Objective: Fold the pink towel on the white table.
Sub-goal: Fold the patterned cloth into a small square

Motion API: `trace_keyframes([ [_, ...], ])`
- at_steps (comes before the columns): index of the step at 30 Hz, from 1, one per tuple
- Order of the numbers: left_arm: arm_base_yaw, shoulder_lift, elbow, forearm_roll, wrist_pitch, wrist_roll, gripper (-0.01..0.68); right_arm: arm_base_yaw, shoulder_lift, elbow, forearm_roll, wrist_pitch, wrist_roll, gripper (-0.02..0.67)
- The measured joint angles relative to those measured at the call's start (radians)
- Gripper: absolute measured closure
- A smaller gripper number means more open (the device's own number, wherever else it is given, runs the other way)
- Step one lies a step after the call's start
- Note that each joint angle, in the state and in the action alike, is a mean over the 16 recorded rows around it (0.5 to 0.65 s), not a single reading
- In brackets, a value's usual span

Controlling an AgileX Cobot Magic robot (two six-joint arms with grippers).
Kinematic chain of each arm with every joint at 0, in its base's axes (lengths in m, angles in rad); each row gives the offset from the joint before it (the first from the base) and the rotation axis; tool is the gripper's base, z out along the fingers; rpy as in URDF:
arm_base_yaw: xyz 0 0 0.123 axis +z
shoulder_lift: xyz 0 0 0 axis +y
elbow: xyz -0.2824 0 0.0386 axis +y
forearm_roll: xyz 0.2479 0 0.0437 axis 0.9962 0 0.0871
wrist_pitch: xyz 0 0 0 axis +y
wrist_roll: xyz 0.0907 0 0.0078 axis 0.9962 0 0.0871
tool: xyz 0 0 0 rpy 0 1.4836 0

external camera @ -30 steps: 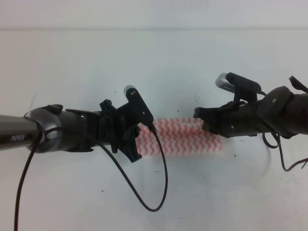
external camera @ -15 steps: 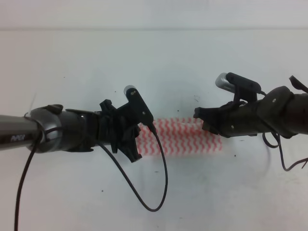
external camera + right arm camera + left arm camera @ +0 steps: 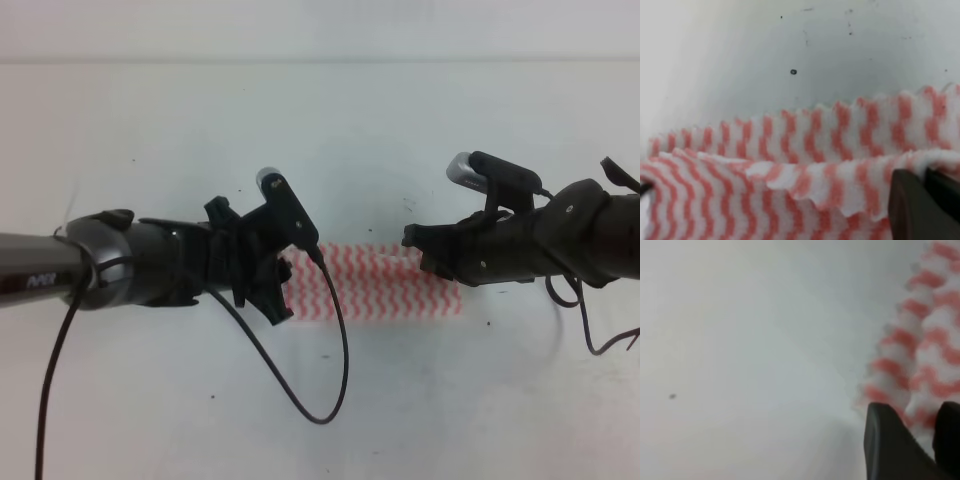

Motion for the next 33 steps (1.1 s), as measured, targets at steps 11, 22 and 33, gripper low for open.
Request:
trace_keyframes([
  [11,0.0,-0.055,-0.043,0.01,-0.029,-0.05,0.492,0.0,-0.001,0.0,-0.006,0.001,0.0,0.664],
  [22,0.0,-0.033,-0.046,0.015,0.117,-0.181,0.624,0.0,-0.001,0.0,-0.011,0.003,0.0,0.665],
  [33,0.0,0.032,-0.05,0.0,0.135,-0.194,0.677,0.0,-0.003,0.0,-0.014,0.005,-0.001,0.664],
])
